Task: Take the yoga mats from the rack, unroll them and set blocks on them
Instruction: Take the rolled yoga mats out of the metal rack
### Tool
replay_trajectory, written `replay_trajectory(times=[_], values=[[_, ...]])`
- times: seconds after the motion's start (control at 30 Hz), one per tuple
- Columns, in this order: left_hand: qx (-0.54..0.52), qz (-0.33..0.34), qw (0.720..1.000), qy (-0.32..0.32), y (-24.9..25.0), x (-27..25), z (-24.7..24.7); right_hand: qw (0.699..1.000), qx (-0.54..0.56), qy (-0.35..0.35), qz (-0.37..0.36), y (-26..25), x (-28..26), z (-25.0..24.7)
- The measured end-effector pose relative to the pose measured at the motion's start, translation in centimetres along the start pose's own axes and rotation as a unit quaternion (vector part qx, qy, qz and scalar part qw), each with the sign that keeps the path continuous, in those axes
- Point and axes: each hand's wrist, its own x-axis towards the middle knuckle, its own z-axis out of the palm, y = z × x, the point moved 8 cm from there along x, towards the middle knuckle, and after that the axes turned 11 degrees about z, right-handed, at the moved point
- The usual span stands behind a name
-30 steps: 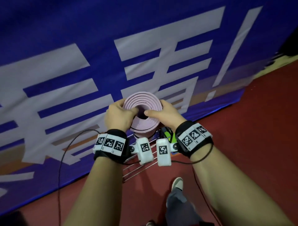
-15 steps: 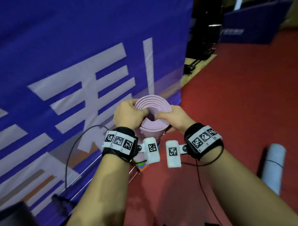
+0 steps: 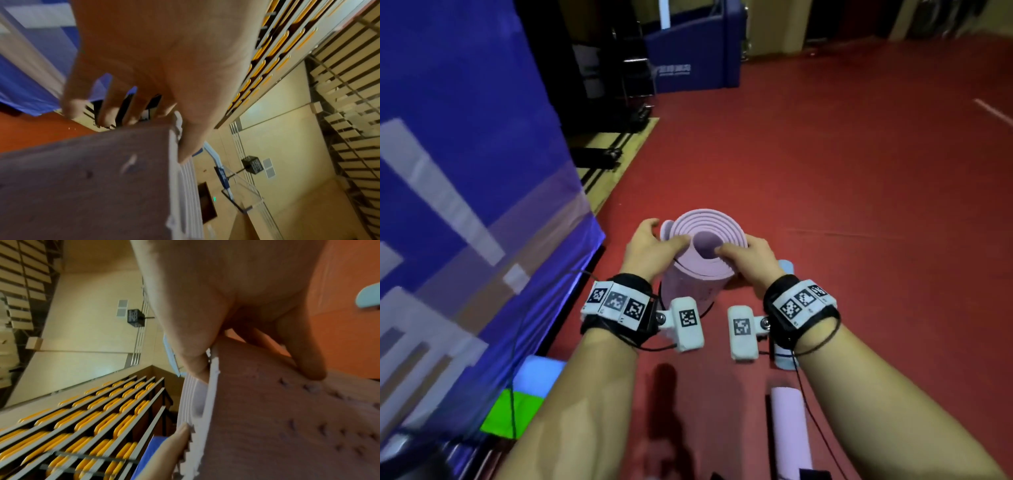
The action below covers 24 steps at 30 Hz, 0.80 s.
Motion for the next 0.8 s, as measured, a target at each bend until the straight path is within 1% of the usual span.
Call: replay_trajectory(times=[0.1, 0.17, 0.23, 0.3, 0.43, 0.5, 0.57, 0.63, 0.73, 0.8], values=[[-0.053, -0.061, 0.993, -0.087, 0.4, 2.0, 7.9, 0.998, 0.040, 0.037, 0.031, 1.2, 2.5, -6.4], [-0.072, -0.069, 0.986, -0.137, 1.7, 3.1, 13.0, 0.996, 0.046, 0.053, 0.048, 2.1, 4.4, -10.0], [-0.063, -0.064, 0.981, -0.169, 2.9, 4.8, 17.7, 0.995, 0.048, 0.066, 0.056, 2.6, 6.7, -13.1], [-0.058, -0.066, 0.978, -0.190, 3.6, 6.4, 21.4, 0.995, 0.036, 0.074, 0.058, 2.9, 8.7, -15.7], [-0.066, -0.080, 0.970, -0.220, 4.3, 11.9, 28.9, 0.995, 0.026, 0.073, 0.059, 2.7, 14.6, -21.1], [-0.068, -0.076, 0.968, -0.229, 4.7, 15.7, 32.5, 0.995, 0.029, 0.063, 0.068, 1.8, 18.1, -23.5], [-0.077, -0.075, 0.963, -0.245, 4.9, 19.9, 36.4, 0.993, 0.026, 0.065, 0.090, 0.6, 21.5, -26.0], [-0.098, -0.077, 0.957, -0.261, 5.9, 23.1, 39.3, 0.991, 0.039, 0.062, 0.116, -0.6, 24.0, -28.1], [-0.112, -0.089, 0.948, -0.283, 8.8, 28.2, 43.7, 0.983, 0.068, 0.097, 0.142, -3.3, 28.7, -32.6], [-0.115, -0.100, 0.946, -0.285, 10.2, 30.4, 46.0, 0.975, 0.105, 0.128, 0.149, -4.2, 30.5, -35.2]])
